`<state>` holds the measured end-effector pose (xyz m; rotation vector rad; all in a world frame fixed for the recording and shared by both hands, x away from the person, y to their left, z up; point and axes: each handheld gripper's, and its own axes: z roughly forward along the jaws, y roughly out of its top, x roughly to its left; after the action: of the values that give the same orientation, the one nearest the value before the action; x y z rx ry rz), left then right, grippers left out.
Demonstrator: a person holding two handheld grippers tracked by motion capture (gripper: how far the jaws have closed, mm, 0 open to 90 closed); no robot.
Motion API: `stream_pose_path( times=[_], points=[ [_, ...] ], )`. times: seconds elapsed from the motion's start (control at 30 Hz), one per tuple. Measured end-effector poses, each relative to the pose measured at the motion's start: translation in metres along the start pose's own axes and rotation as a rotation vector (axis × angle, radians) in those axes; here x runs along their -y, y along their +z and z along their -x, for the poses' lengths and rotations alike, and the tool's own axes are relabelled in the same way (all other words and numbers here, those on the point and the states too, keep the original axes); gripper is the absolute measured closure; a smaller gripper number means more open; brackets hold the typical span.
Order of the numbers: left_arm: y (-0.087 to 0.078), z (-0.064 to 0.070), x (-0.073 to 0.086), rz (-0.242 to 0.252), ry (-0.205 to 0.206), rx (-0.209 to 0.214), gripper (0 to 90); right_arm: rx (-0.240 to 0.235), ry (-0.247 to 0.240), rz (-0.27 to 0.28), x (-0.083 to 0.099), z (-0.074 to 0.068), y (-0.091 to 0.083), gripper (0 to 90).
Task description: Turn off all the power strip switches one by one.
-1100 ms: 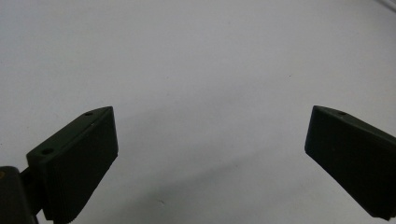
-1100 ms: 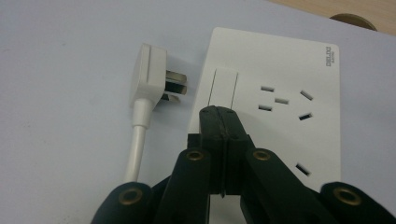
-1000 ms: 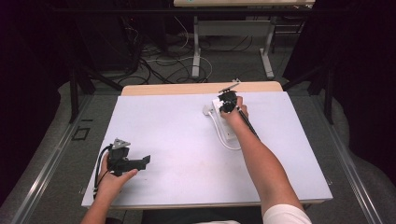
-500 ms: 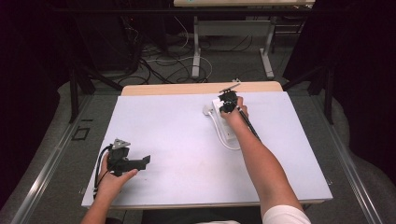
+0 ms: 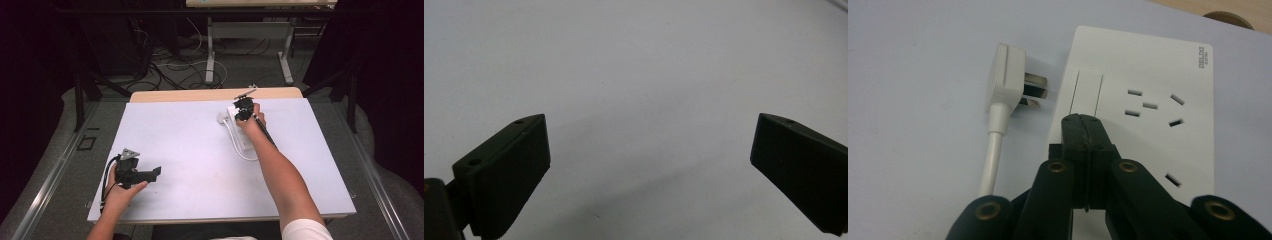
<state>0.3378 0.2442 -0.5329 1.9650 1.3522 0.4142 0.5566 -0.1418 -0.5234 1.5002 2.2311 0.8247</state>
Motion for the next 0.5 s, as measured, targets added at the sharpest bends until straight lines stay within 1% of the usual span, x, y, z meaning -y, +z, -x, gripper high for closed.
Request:
stream_pose_path(
  times=[0.03, 0.1, 0.13, 0.17, 0.23, 0.27, 0.3, 0.33, 0.37, 0.4, 0.43, 0.47, 0.5],
  points=[
    [0.0000, -0.0001, 0.0001, 0.000, -0.001, -0.001, 2.8, -0.005, 0.008, -0.007, -0.0006, 0.0013, -0.0005, 90.0],
    [0.0000, -0.0007, 0.0000, 0.000, 0.001, -0.002, 2.8, -0.001, 0.009, -0.004, -0.0014, 0.0014, -0.0005, 90.0],
    [0.0009, -0.0004, 0.0003, 0.011, -0.002, -0.006, 2.8, -0.001, 0.009, -0.004, -0.0014, 0.0014, -0.0005, 90.0],
    [0.0010, -0.0005, 0.0003, 0.012, -0.002, -0.006, 2.8, -0.014, 0.014, -0.002, -0.0021, 0.0008, -0.0007, 90.0],
    [0.0013, -0.0007, 0.0005, 0.008, -0.002, -0.007, 2.8, -0.004, -0.001, -0.008, -0.0032, 0.0018, -0.0014, 90.0],
    [0.0014, -0.0007, 0.0006, 0.008, -0.002, -0.006, 2.7, -0.015, 0.014, 0.000, -0.0042, 0.0003, -0.0017, 90.0],
    [0.0013, -0.0006, 0.0005, 0.008, -0.002, -0.006, 2.8, -0.002, 0.001, -0.001, -0.0049, 0.0015, -0.0020, 90.0],
    [0.0012, -0.0007, 0.0004, 0.011, -0.001, -0.005, 2.7, -0.001, 0.017, 0.000, -0.0060, 0.0004, -0.0027, 90.0],
    [0.0012, -0.0007, 0.0006, 0.015, -0.003, -0.003, 2.8, -0.018, 0.019, 0.005, -0.0065, 0.0005, -0.0032, 90.0],
    [0.0011, -0.0008, 0.0008, 0.015, -0.003, -0.003, 2.8, -0.005, 0.011, -0.006, -0.0081, 0.0011, -0.0040, 90.0],
    [0.0012, -0.0010, 0.0010, 0.014, -0.002, -0.004, 2.8, -0.005, 0.011, -0.006, -0.0081, 0.0011, -0.0040, 90.0],
    [0.0014, -0.0012, 0.0010, 0.015, -0.004, -0.005, 2.8, 0.005, 0.009, -0.007, -0.0089, 0.0013, -0.0041, 90.0],
    [0.0012, -0.0014, 0.0010, 0.014, -0.007, -0.005, 2.7, -0.005, 0.013, 0.006, -0.0096, 0.0013, -0.0042, 90.0]
  ],
)
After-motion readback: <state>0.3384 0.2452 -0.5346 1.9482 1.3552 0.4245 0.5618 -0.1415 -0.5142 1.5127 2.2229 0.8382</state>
